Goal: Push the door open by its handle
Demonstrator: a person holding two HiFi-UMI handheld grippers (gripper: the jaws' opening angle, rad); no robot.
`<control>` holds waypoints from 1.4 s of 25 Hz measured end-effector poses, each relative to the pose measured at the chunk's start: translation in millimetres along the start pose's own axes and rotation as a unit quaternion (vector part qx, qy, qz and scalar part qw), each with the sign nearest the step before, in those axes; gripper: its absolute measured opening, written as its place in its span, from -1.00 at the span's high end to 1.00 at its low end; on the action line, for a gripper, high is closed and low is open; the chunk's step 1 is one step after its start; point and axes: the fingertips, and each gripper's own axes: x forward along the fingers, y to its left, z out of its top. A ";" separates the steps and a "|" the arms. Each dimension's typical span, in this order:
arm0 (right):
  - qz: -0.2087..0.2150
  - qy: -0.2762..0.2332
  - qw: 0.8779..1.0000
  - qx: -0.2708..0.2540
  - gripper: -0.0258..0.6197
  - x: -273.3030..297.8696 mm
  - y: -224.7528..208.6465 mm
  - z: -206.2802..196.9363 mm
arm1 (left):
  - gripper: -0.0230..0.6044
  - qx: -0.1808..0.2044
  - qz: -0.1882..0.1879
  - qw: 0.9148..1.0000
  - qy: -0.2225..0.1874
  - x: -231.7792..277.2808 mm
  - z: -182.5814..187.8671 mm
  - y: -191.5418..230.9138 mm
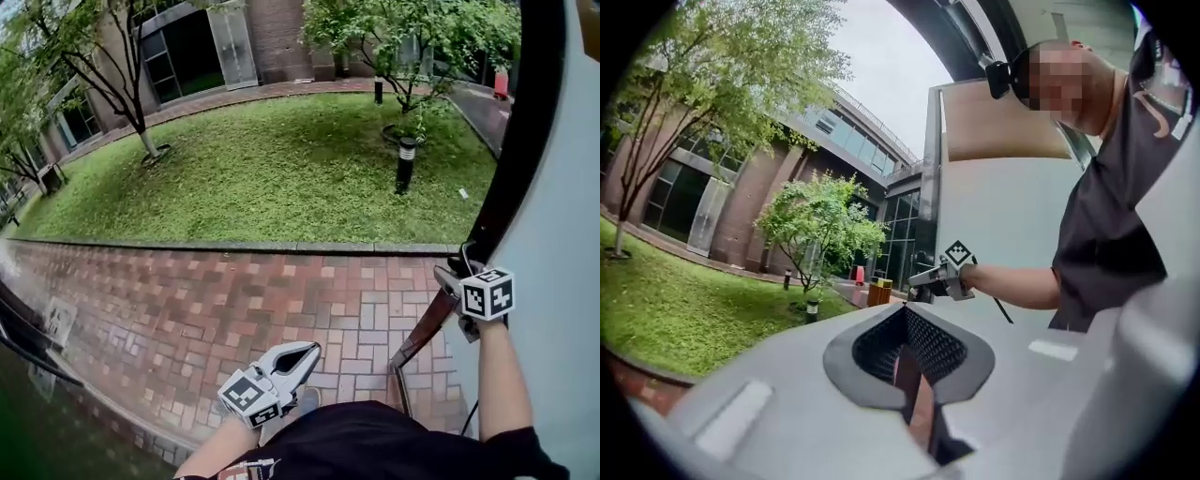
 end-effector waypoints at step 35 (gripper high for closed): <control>0.176 -0.138 0.975 0.009 0.56 95.7 33.6 -35.1 | 0.93 -0.029 -0.026 0.999 0.001 103.7 20.5 231.5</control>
